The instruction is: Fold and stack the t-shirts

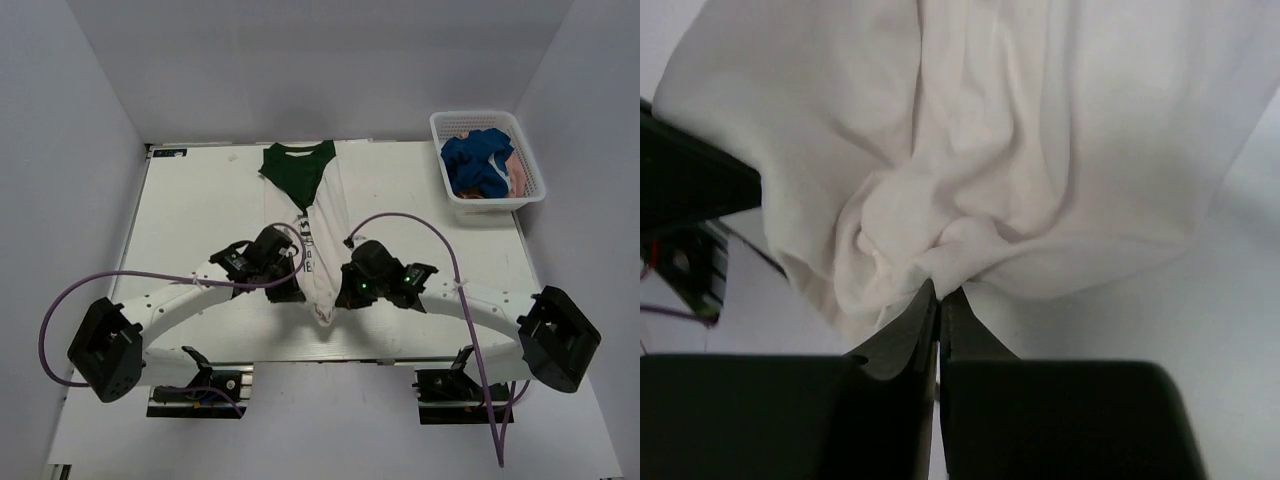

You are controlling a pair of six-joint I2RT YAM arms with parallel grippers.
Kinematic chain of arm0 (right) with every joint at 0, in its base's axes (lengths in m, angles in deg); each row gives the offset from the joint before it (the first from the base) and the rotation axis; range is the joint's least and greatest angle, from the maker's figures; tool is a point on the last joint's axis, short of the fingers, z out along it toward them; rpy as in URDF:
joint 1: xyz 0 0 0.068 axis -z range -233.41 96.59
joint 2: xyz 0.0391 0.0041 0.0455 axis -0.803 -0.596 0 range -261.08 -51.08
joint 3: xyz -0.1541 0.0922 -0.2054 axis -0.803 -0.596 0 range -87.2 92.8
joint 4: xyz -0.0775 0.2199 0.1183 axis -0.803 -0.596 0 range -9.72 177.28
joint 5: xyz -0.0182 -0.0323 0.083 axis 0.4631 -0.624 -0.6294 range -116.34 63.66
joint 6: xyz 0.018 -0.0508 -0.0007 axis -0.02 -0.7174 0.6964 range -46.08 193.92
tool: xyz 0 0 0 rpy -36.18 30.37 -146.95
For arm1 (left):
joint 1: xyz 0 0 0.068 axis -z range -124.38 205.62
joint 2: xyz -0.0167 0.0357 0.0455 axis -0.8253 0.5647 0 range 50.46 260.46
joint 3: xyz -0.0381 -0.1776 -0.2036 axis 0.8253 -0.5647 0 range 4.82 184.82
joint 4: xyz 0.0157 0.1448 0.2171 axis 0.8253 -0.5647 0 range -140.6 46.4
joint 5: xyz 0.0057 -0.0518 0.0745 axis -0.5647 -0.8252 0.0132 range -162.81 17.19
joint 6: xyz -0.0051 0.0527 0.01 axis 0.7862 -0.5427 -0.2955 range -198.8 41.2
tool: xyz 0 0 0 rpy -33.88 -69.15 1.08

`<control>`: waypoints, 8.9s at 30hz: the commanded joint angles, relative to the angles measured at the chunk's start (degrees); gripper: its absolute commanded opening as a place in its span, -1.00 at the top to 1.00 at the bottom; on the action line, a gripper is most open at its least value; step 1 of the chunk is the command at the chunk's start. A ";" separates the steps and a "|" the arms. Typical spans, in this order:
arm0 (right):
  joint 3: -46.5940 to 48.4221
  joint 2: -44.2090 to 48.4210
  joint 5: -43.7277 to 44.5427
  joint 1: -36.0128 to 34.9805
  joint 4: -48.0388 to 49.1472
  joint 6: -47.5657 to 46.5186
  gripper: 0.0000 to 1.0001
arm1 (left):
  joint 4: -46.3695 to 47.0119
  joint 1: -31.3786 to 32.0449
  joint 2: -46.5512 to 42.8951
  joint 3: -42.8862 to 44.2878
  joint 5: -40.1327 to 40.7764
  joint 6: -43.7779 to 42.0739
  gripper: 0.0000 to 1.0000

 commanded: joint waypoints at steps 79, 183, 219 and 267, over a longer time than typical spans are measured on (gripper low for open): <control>22.93 -31.61 -19.64 22.25 19.40 -9.37 -0.81 | 17.19 -24.11 26.15 7.70 -4.76 -18.02 -1.00; 54.62 -32.65 -27.63 31.12 -12.33 -12.88 1.00 | -8.65 -27.62 26.64 47.74 24.50 -9.32 1.00; 44.73 -40.92 -50.73 25.07 29.80 4.44 -0.81 | 25.53 -30.70 33.76 32.55 -6.22 -18.82 -1.00; 40.23 -20.97 -29.13 26.56 -0.11 -26.60 -0.81 | -3.73 -33.42 58.84 61.73 14.59 -34.19 -0.28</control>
